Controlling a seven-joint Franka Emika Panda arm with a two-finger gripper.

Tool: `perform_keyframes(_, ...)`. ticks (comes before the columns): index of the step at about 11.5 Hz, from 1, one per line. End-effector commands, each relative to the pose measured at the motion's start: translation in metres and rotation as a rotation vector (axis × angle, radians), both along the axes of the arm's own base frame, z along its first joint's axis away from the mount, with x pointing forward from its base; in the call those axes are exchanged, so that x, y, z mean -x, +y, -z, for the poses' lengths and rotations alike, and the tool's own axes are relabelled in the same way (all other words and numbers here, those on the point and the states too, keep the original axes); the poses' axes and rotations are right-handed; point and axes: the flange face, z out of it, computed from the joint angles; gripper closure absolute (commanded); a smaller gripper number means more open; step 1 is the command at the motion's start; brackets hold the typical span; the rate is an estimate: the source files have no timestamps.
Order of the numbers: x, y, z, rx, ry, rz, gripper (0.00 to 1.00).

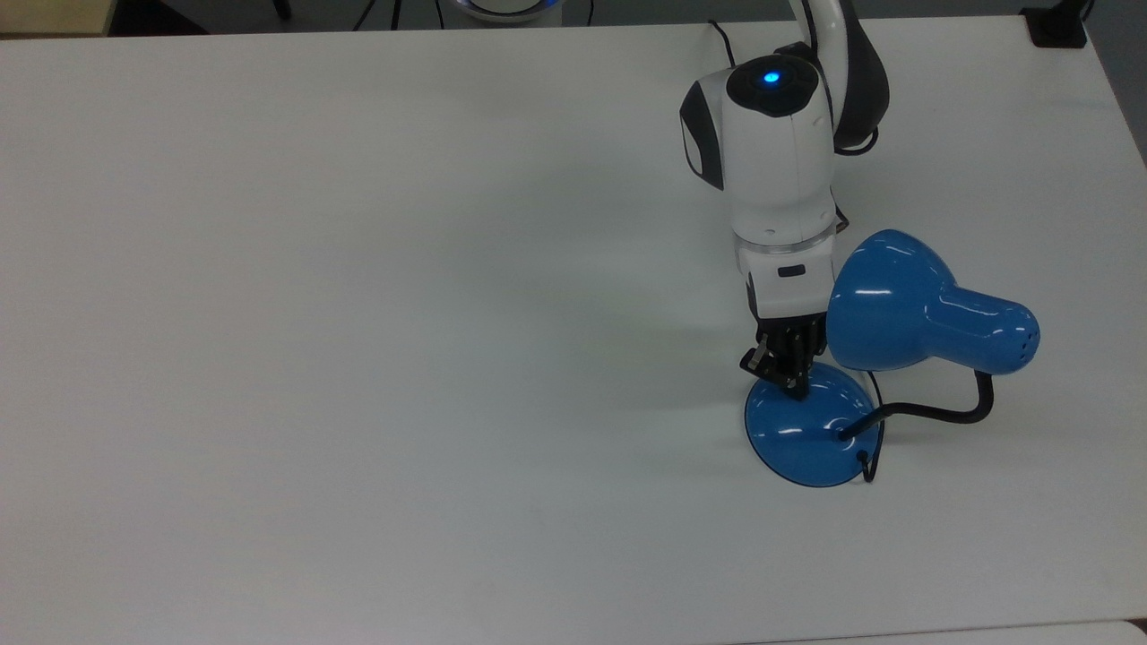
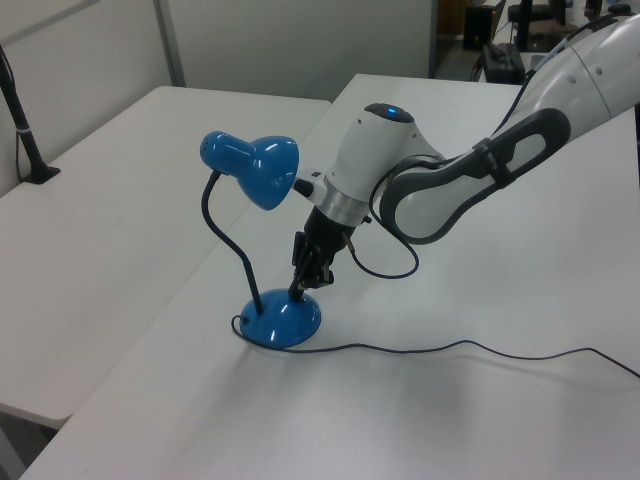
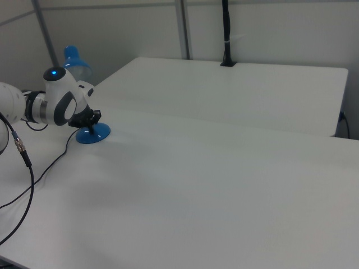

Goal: Turn on the lamp
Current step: 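Lower the gripper and press down on the switch on the lamp base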

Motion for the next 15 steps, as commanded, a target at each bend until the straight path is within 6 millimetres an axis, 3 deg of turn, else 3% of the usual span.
perform_keyframes(1,-0.005,0.006,0.005,-0.014,-0.013,0.015,0.96)
perform_keyframes(9,0.000,0.020,0.008,-0.032,-0.045,0.018,0.96)
perform_keyframes(12,0.004,0.004,-0.031,-0.056,-0.069,0.037,0.96)
perform_keyframes(13,0.010,-0.004,-0.036,-0.056,-0.058,0.045,0.96)
perform_keyframes(15,0.026,-0.030,-0.056,-0.094,-0.032,0.066,0.96)
